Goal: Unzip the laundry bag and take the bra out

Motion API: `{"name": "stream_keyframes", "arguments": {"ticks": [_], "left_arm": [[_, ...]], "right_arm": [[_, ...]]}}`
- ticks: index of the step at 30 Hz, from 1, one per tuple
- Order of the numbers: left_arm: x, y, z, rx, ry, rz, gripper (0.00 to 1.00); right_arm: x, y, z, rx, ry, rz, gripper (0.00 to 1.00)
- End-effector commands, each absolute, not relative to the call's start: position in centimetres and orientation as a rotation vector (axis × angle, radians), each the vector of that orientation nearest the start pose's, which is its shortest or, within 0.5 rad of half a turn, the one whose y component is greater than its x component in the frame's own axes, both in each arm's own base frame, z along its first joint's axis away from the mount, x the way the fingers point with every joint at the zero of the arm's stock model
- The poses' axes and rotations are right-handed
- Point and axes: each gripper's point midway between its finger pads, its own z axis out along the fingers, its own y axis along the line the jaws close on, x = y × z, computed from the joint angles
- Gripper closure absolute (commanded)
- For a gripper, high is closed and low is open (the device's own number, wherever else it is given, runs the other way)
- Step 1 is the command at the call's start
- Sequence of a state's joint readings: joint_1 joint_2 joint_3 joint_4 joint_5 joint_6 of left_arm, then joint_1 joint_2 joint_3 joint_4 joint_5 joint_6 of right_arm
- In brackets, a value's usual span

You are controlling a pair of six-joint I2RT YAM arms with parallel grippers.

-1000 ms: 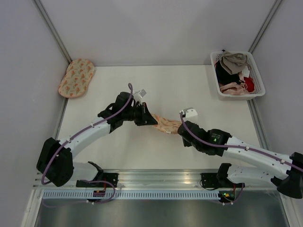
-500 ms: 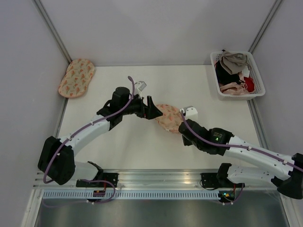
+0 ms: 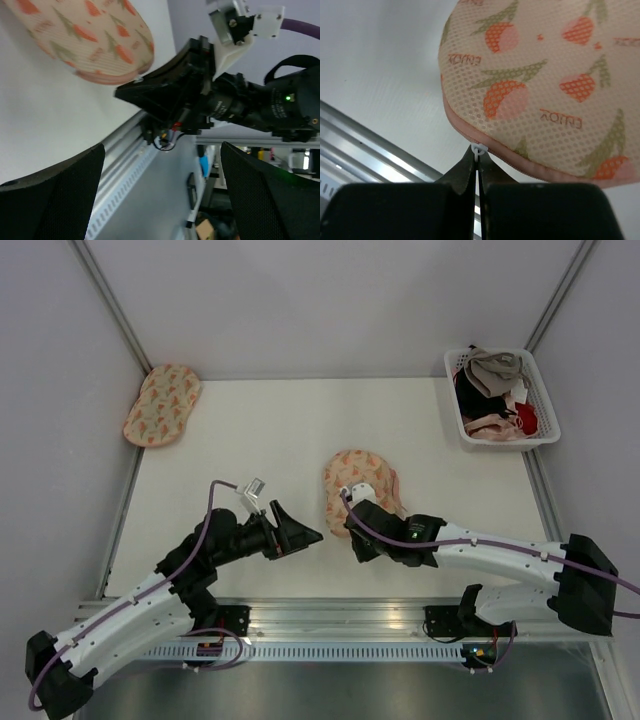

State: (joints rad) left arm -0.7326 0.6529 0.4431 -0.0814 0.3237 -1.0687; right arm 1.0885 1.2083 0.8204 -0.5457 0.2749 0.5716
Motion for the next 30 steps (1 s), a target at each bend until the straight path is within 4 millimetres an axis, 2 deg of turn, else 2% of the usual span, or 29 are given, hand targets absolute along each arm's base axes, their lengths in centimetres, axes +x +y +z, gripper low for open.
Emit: {"name": "stream_keyframes", "arguments": {"ticks": [1, 2, 3, 4, 6, 7, 12, 20, 23, 24, 27, 30], "left_arm": [[14.0, -25.4, 19.9, -0.463, 2.118, -1.613, 0.00], [13.8, -25.5, 18.7, -0.479, 2.145, -1.604, 0.00], [14.0, -25.7, 19.0, -0.482, 2.126, -1.624, 0.00], [14.0, -26.1, 17.7, -0.497, 2.180, -1.600, 0.00], [14.2, -26.8, 17.4, -0.493, 2.205, -1.607, 0.00], [14.2, -27.3, 16.0, -0.497, 2.269, -1.580, 0.00], [16.0, -28.3, 14.8, -0.534, 2.286, -1.513, 0.00], [19.0, -29.8, 14.8, -0.597, 2.263, -1.450, 0.00], [20.2, -29.6, 14.9, -0.611, 2.222, -1.434, 0.23], [20.5, -29.5, 14.9, -0.613, 2.214, -1.431, 0.47], [21.2, -28.5, 14.8, -0.612, 2.205, -1.404, 0.81], [22.1, -26.5, 13.9, -0.614, 2.227, -1.326, 0.97]], "right_arm": [[14.7, 30.7, 10.9, -0.593, 2.378, 0.657, 1.00], [13.9, 31.6, 10.5, -0.629, 2.385, 0.684, 1.00], [13.6, 32.4, 10.7, -0.641, 2.375, 0.729, 1.00], [13.2, 32.9, 10.8, -0.656, 2.371, 0.743, 1.00], [13.1, 33.3, 10.9, -0.668, 2.364, 0.748, 0.99], [12.9, 33.5, 11.2, -0.669, 2.360, 0.755, 1.00], [12.3, 33.1, 12.0, -0.655, 2.339, 0.786, 1.00], [11.2, 33.1, 12.1, -0.670, 2.320, 0.825, 1.00], [10.9, 33.2, 11.9, -0.684, 2.327, 0.816, 1.00], [10.8, 33.1, 11.7, -0.690, 2.334, 0.807, 1.00], [10.8, 32.6, 11.3, -0.694, 2.346, 0.782, 1.00], [10.7, 32.0, 10.8, -0.702, 2.373, 0.747, 1.00]]}}
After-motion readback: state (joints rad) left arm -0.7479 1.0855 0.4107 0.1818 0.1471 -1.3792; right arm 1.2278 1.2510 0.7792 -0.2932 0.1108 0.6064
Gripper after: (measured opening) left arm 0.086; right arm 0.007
